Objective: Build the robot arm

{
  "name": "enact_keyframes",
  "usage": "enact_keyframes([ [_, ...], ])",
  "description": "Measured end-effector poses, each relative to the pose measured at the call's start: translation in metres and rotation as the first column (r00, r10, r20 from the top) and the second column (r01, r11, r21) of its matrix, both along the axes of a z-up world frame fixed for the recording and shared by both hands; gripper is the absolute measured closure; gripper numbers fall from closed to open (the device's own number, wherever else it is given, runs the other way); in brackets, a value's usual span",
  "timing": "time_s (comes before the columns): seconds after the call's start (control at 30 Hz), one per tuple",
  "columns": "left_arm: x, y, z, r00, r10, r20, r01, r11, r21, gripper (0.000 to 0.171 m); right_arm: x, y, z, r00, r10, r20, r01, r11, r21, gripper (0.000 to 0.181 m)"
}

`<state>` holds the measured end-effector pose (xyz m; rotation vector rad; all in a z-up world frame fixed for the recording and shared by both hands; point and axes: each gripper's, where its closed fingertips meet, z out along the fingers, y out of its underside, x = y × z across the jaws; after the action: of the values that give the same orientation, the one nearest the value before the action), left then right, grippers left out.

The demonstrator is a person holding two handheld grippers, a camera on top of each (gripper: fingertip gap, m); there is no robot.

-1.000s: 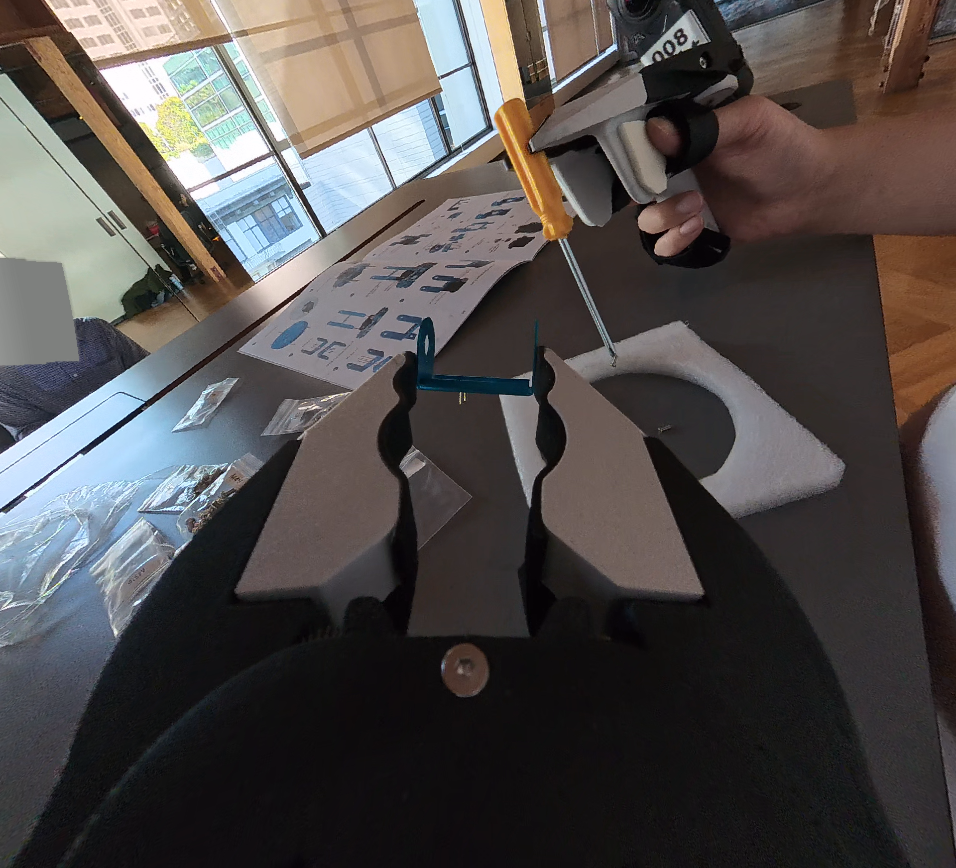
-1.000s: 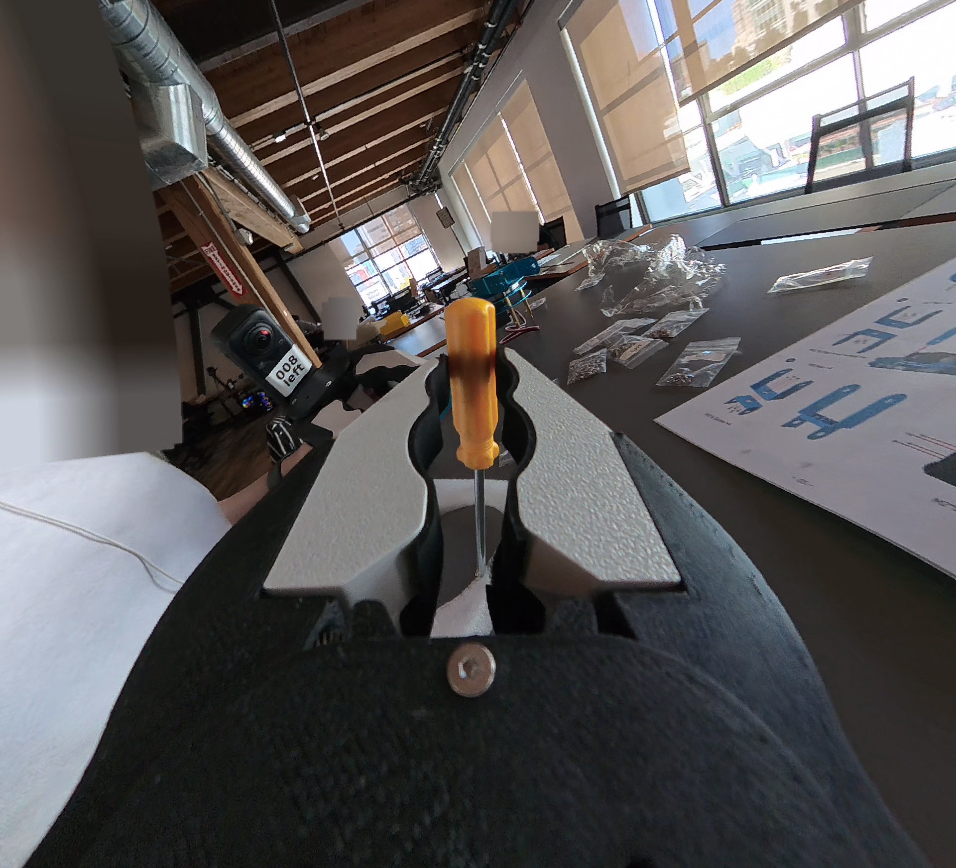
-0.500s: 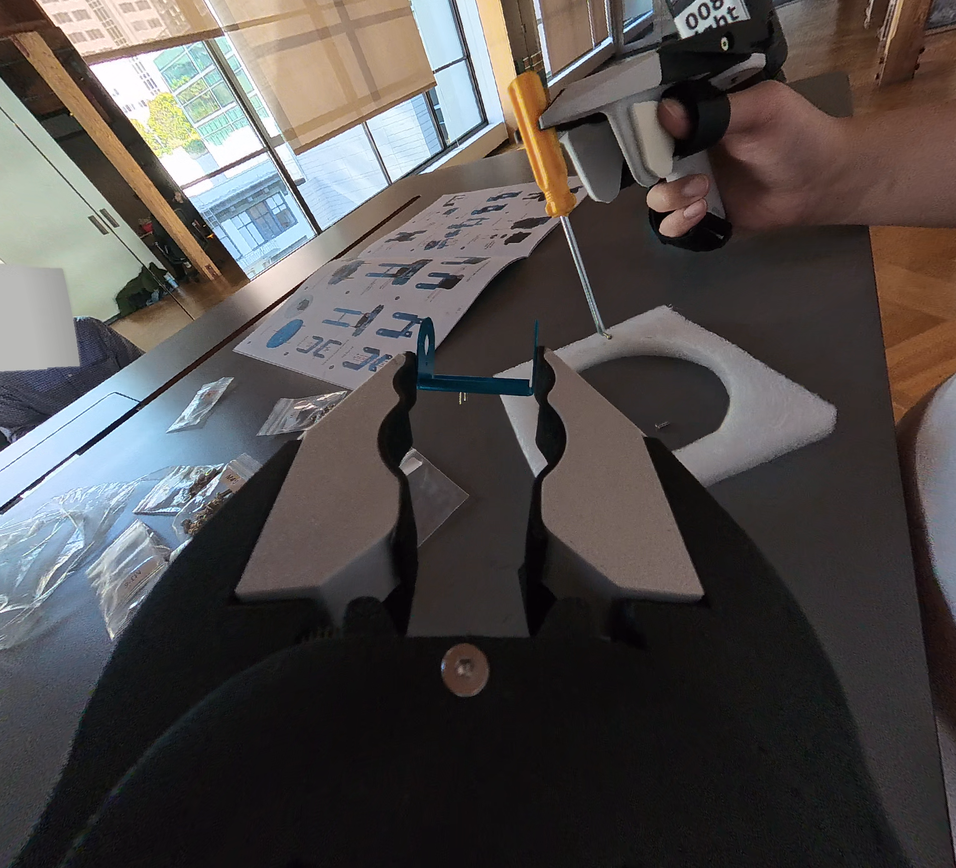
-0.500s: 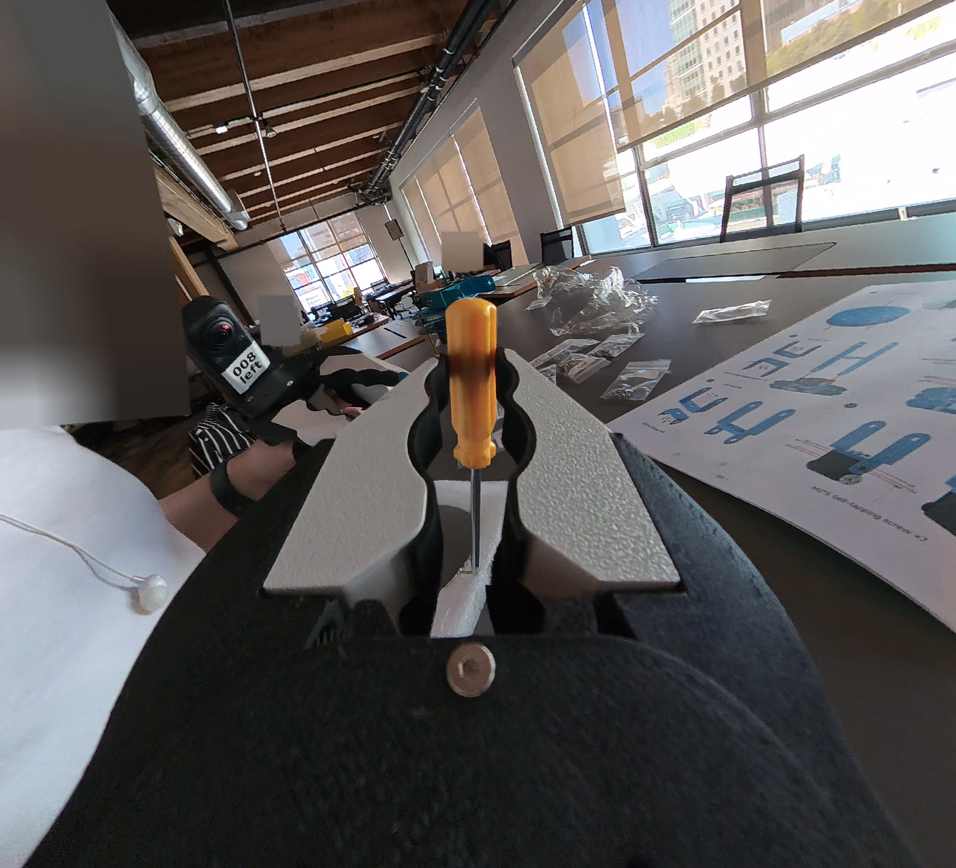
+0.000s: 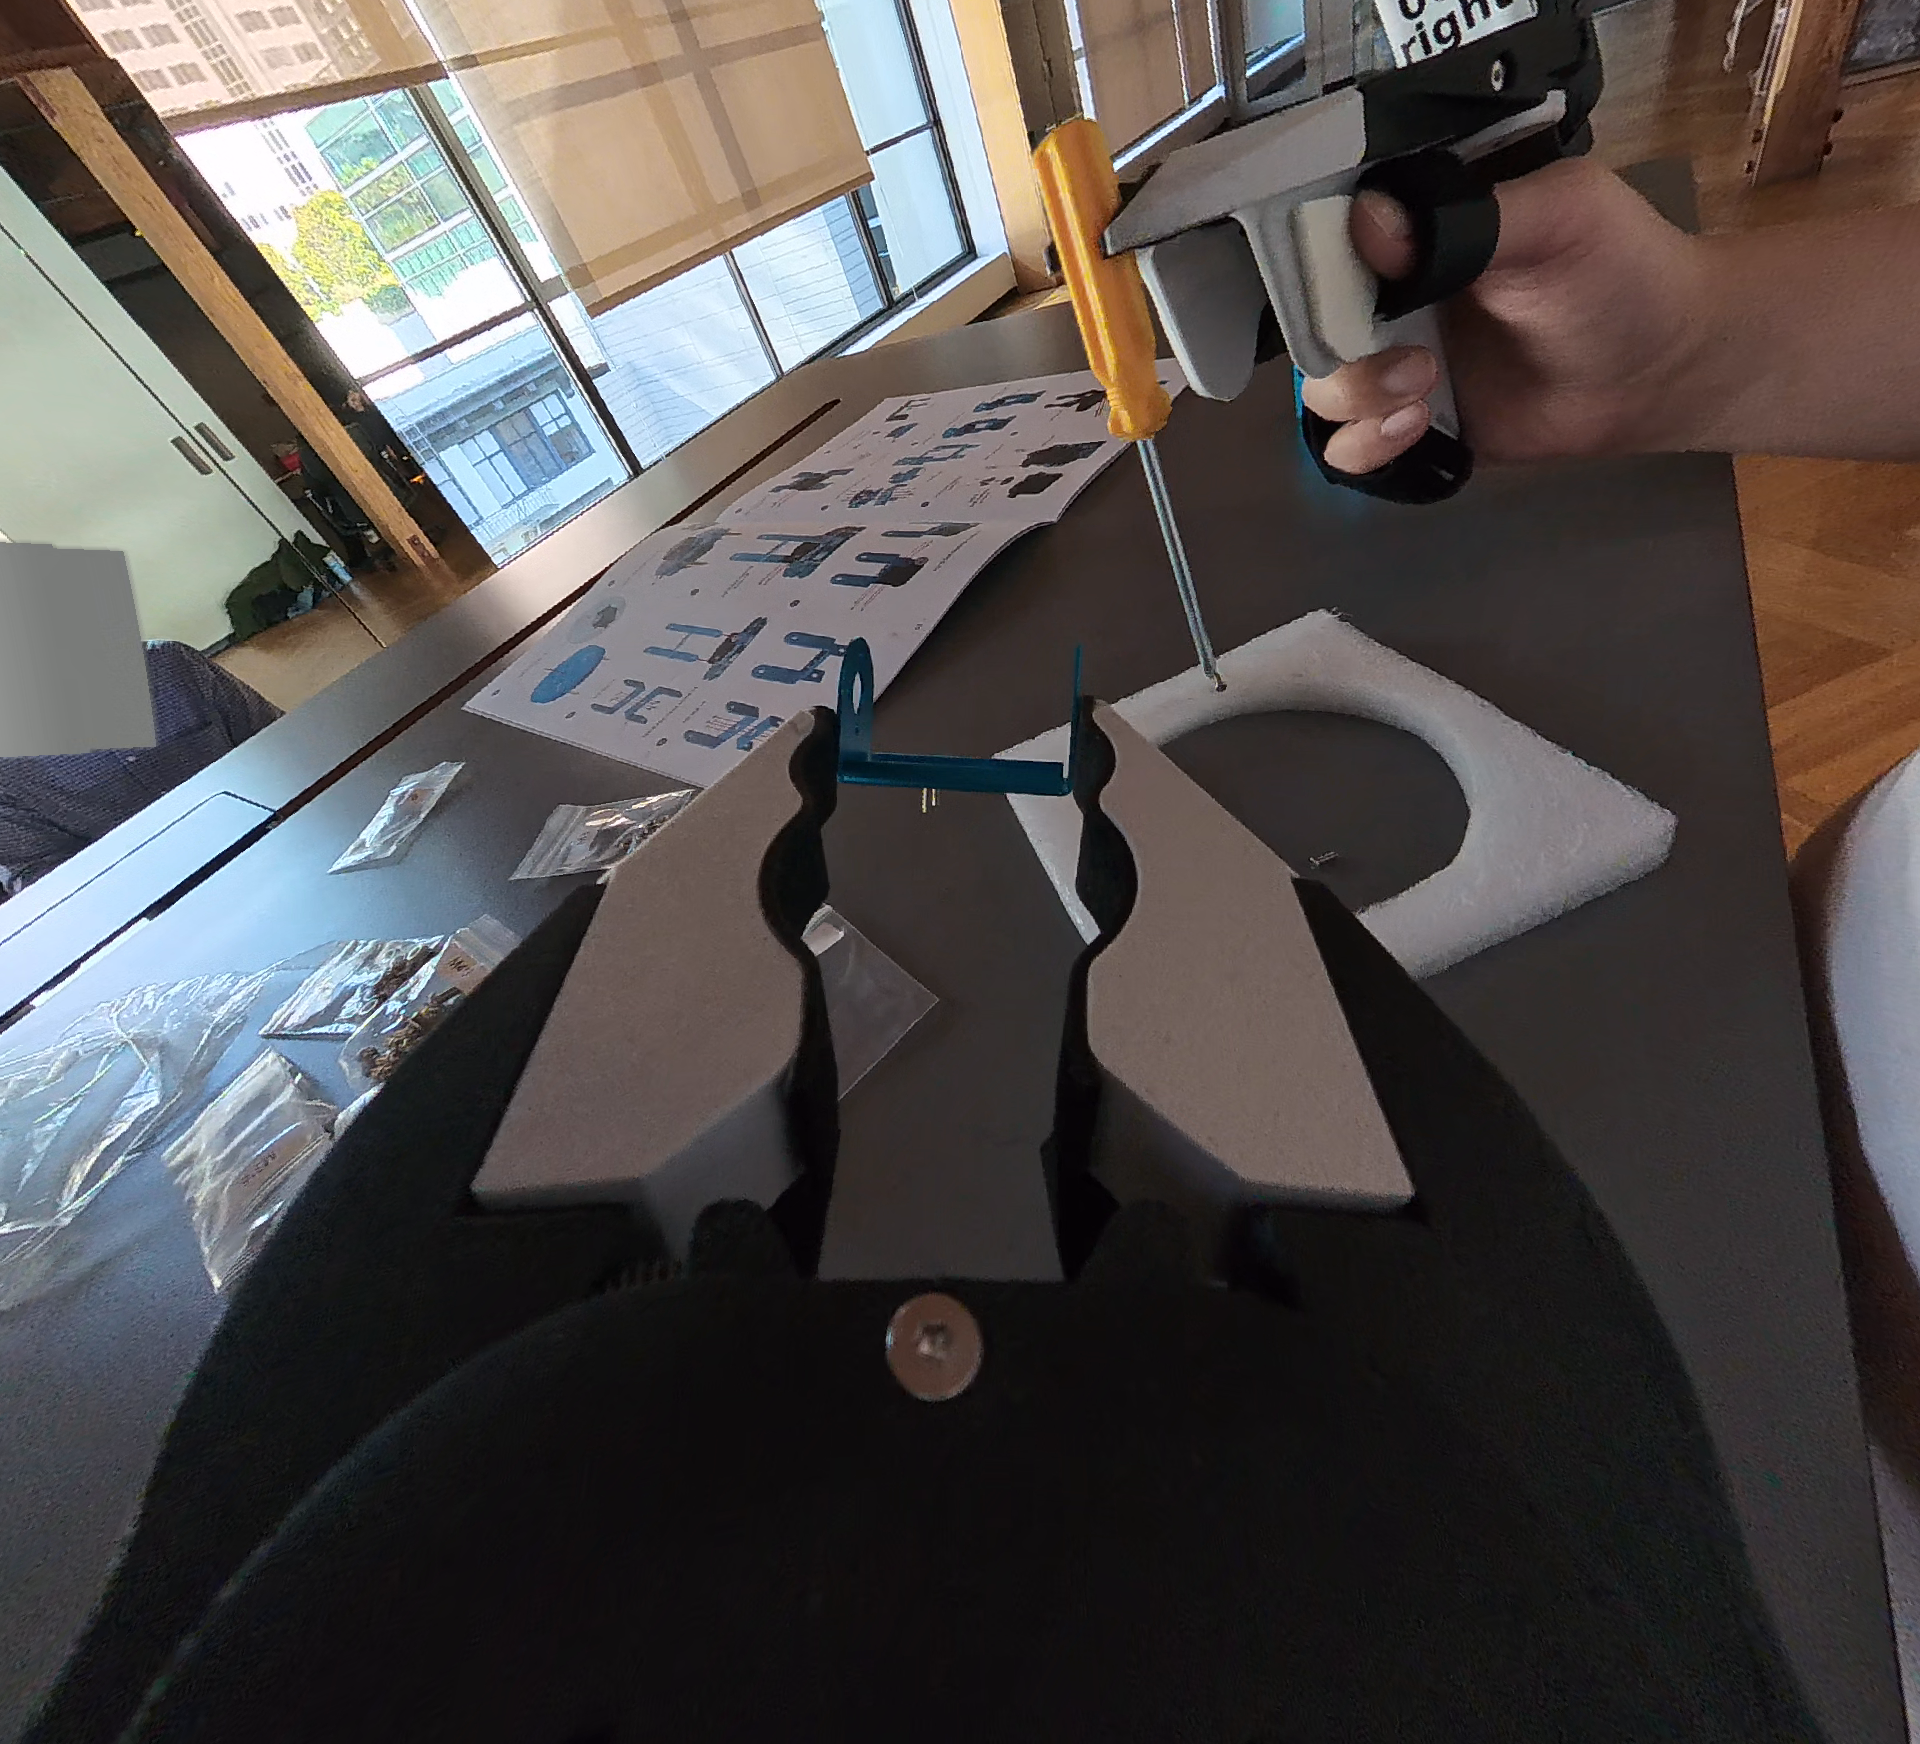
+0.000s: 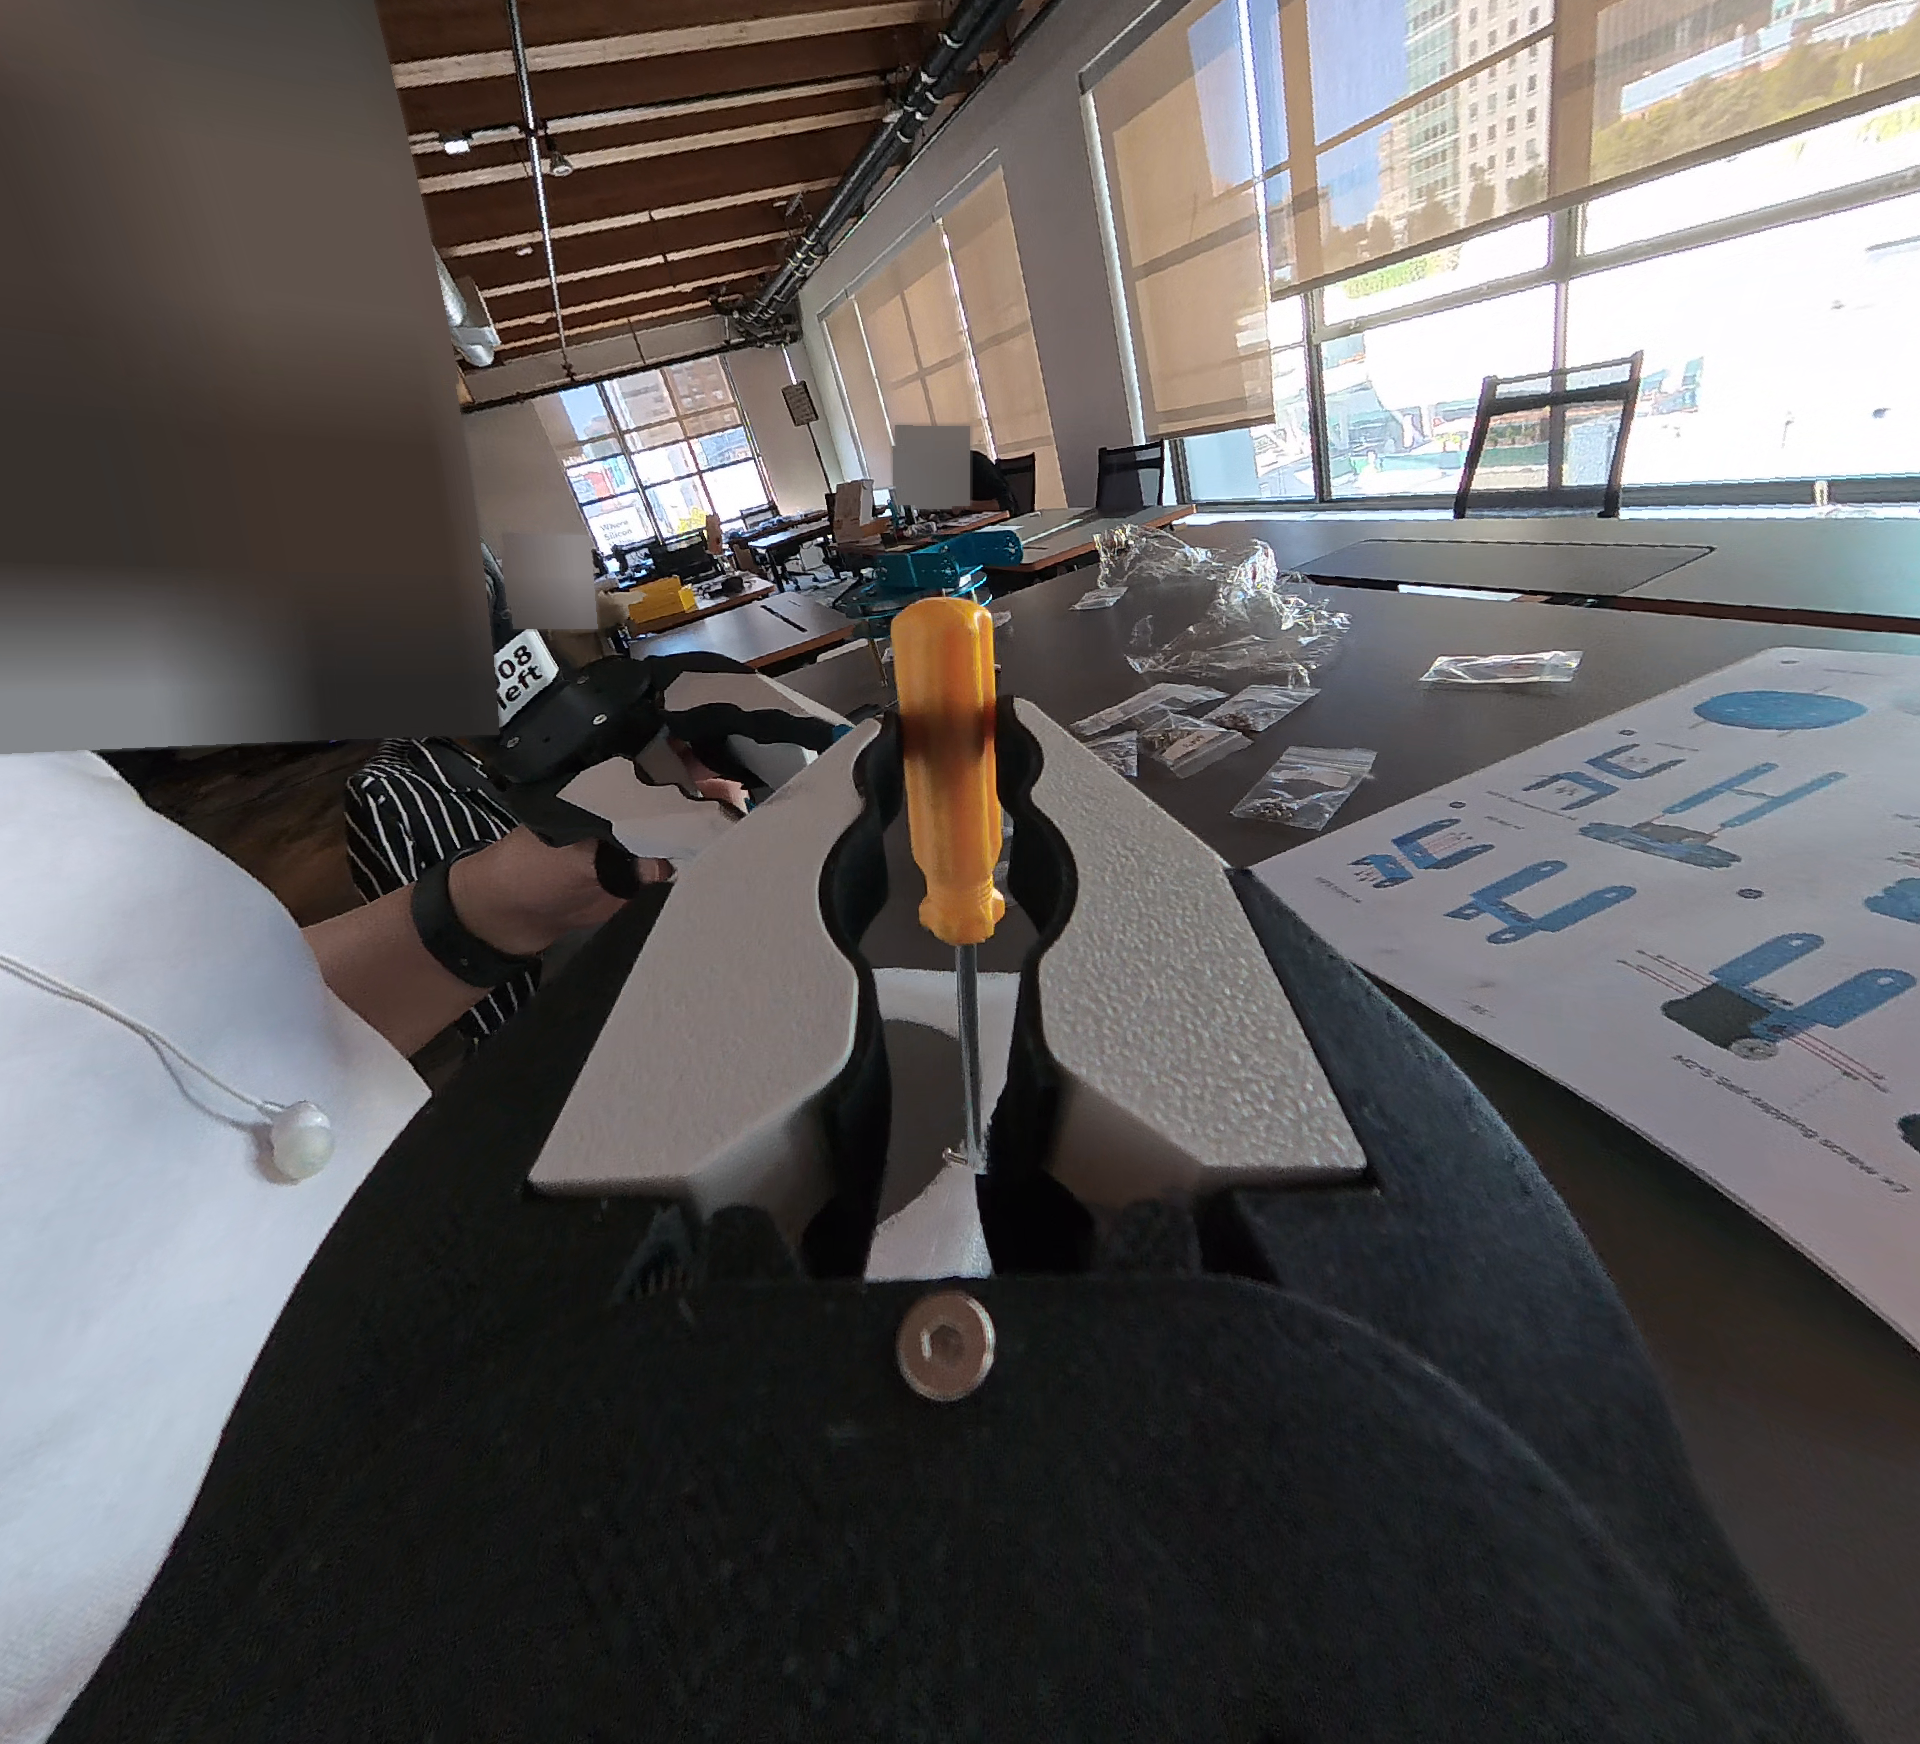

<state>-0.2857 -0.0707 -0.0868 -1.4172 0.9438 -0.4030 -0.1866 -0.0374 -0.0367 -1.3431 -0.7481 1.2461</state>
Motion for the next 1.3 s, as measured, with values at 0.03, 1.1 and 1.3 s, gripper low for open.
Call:
enact_keyframes([
  [0.03,0.0,0.0,0.0,1.0,0.0,0.001,0.0,1.0,0.0,0.127,-0.001,-0.001,0.0,1.0,0.001,-0.005,-0.001,1.0,-0.002,0.165],
  [1.1,-0.037,-0.043,-0.037,0.976,-0.081,-0.204,0.046,0.984,-0.171,0.127,-0.002,0.003,-0.004,0.996,0.01,-0.085,-0.017,0.997,-0.072,0.165],
  [1.3,-0.036,-0.041,-0.036,0.976,-0.081,-0.203,0.05,0.987,-0.155,0.127,-0.002,0.002,-0.005,0.996,0.016,-0.087,-0.022,0.997,-0.074,0.165],
])
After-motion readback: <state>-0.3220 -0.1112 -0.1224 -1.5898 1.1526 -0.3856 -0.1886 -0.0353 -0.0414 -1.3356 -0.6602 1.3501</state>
